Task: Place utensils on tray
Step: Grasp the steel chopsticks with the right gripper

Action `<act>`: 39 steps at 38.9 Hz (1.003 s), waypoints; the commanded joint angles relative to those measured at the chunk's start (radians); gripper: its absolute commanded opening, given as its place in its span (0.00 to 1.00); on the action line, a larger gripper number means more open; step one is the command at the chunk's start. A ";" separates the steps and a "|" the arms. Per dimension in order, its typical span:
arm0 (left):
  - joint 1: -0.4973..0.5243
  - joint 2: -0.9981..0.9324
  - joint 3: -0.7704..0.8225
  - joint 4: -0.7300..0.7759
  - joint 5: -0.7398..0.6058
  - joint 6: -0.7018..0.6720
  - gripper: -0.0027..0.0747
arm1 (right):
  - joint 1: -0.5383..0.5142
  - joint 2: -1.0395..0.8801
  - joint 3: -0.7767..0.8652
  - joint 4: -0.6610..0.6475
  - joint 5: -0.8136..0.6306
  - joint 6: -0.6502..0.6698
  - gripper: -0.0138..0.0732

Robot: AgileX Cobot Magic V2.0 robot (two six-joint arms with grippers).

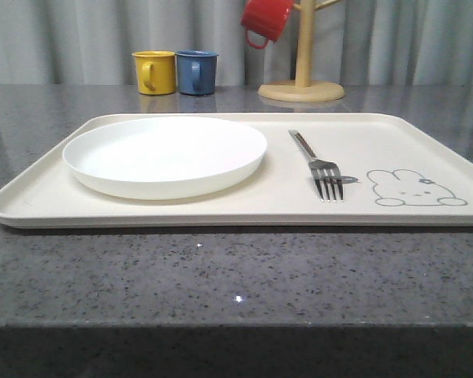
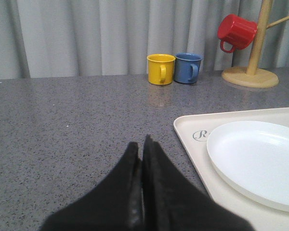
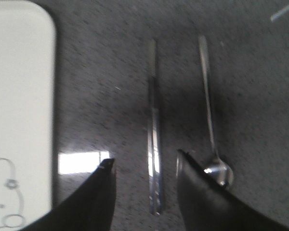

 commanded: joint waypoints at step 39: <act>-0.008 0.005 -0.029 -0.009 -0.085 -0.009 0.01 | -0.064 0.186 0.141 0.047 -0.151 -0.091 0.37</act>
